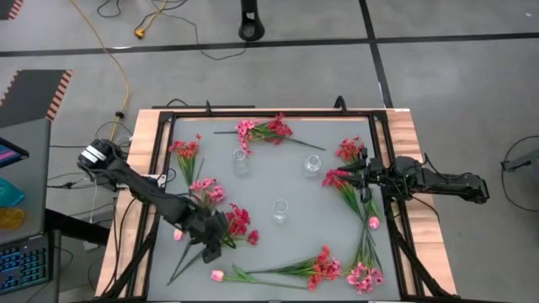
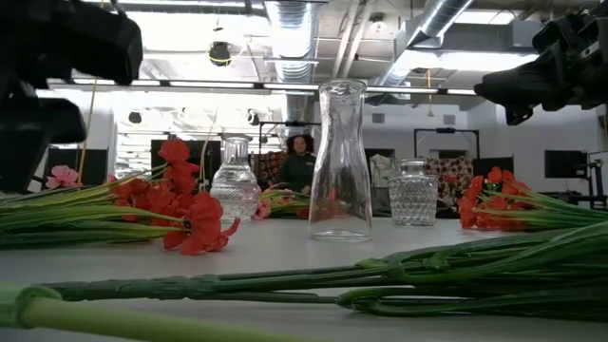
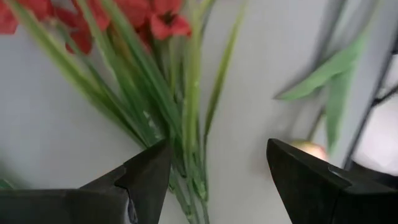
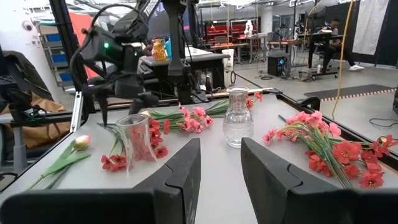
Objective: Sort flowers into vase by color
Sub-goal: Put the middle left red flowers into the left transparent vase
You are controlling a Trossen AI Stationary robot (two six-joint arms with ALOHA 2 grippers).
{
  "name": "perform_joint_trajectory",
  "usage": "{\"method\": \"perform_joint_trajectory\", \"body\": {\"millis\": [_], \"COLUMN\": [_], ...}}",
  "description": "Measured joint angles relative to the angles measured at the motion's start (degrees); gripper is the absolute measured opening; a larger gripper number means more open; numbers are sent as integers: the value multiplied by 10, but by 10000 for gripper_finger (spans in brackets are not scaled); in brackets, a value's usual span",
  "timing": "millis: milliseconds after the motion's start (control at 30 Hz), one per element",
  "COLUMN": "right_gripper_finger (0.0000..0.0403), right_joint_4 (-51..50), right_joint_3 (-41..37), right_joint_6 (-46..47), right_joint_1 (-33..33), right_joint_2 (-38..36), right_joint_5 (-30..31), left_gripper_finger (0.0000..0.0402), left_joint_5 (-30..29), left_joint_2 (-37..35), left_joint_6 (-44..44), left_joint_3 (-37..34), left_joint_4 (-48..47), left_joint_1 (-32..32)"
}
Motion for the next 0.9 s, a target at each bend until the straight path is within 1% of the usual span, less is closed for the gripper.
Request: {"method": "perform_joint_trajectory", "body": {"millis": [367,633,733,900], "right_gripper_finger": [141,141,141,141], "right_joint_4": [0,1,1,1], "right_joint_3": [0,0,0,0], "right_joint_6": [0,0,0,1], "right_joint_1": [0,0,0,0], "right_joint_2": [0,0,0,0], "right_joint_5": [0,0,0,0], "left_gripper_finger": [252,249,228,160], "left_joint_5": [-5,-22,-39,-64], "left_joint_2": [58,76,76,77], "left_joint_6": [-12,-22,-25,-31], "left_joint_3": [0,3,2,1], "left_joint_4": [1,6,4,-3], "left_joint_1": [0,-1,-1,-1]}}
